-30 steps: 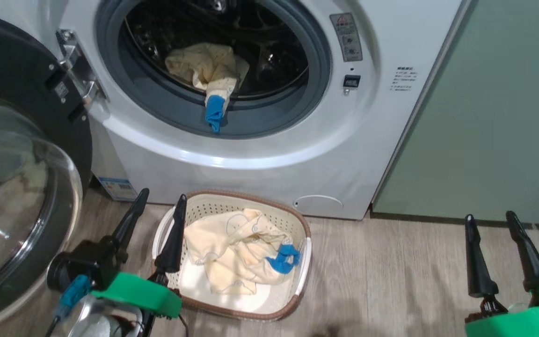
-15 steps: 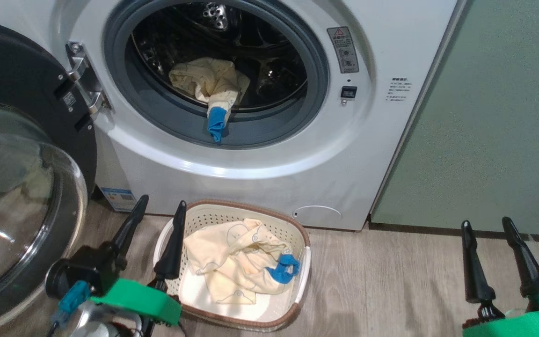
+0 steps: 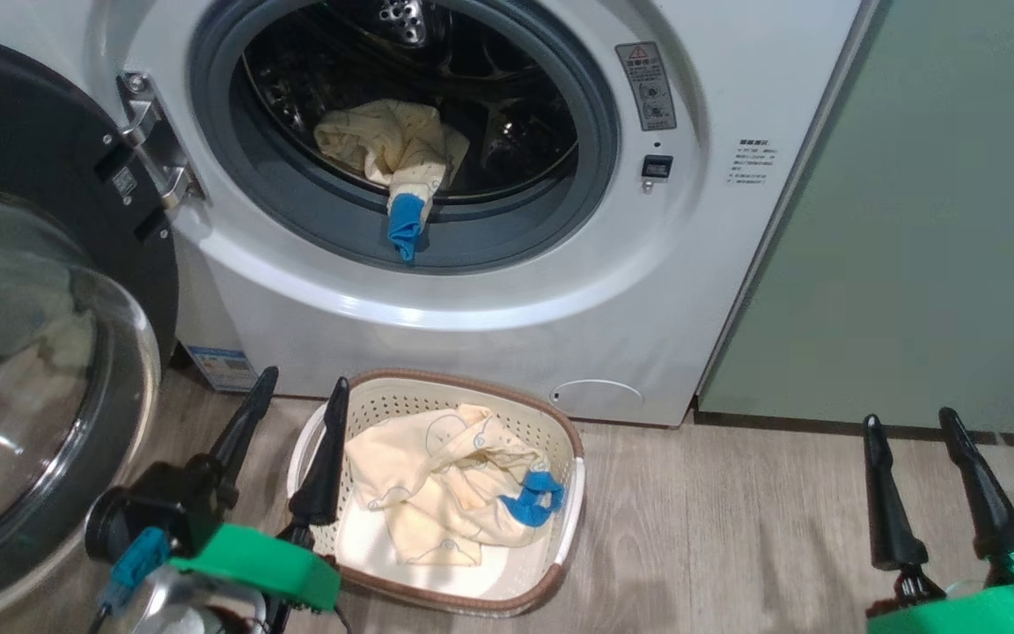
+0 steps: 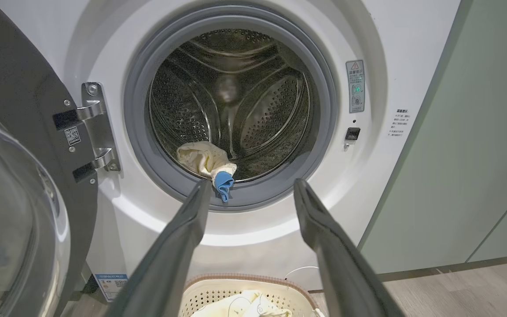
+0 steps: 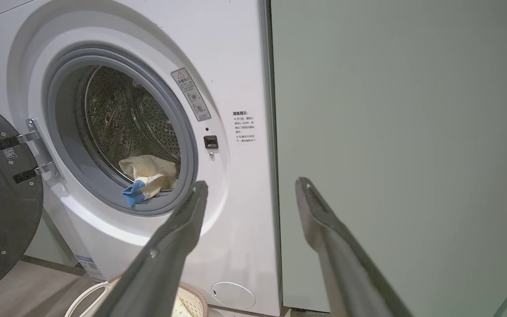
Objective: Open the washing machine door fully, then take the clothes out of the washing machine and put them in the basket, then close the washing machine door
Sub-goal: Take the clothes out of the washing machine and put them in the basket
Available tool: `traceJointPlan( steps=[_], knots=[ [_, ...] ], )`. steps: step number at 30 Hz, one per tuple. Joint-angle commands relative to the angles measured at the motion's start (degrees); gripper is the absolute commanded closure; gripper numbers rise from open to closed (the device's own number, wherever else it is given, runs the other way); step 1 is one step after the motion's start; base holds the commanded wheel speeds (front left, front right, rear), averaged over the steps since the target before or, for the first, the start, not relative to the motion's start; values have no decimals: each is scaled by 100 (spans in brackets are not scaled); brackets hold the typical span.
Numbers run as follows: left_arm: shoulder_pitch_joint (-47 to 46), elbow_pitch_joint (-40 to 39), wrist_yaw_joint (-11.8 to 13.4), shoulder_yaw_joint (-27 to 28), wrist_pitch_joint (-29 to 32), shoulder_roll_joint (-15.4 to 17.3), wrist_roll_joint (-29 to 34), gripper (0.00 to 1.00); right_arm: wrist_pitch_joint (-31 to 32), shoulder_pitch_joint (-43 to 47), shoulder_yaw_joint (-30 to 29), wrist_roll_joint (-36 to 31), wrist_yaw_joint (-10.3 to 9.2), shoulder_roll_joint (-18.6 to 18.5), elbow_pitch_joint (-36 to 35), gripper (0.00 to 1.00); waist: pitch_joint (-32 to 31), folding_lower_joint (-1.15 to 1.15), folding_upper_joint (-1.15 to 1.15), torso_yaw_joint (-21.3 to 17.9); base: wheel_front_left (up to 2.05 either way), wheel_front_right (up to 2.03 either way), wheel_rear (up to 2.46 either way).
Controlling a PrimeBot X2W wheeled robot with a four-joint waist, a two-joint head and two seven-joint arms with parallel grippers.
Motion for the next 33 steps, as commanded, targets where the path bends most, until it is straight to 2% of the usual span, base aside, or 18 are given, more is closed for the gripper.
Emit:
traceJointPlan(
  steps=[1,9,16,27,33],
  knots=[
    [-225,-152,47,182,-16,104,-63,0,-54,-165,130,17,21,-48,-202,0,28,0,0,7,0,0,0],
    [-648,153,-61,96,88,203,-132,0,-54,-247,158,20,21,-38,-239,0,222,0,0,-3,0,0,0],
    [-1479,870,-276,-62,237,284,-278,0,-54,-366,135,19,21,-25,-281,0,566,0,0,-41,0,0,0],
    [-3507,2480,-560,-336,435,613,-275,0,-54,-834,81,-8,21,3,-429,0,1558,0,0,-283,0,0,0],
    [-4639,3252,-608,-337,612,982,-193,0,-54,-1153,112,82,21,30,-495,0,2153,0,0,-619,0,0,0]
  ],
)
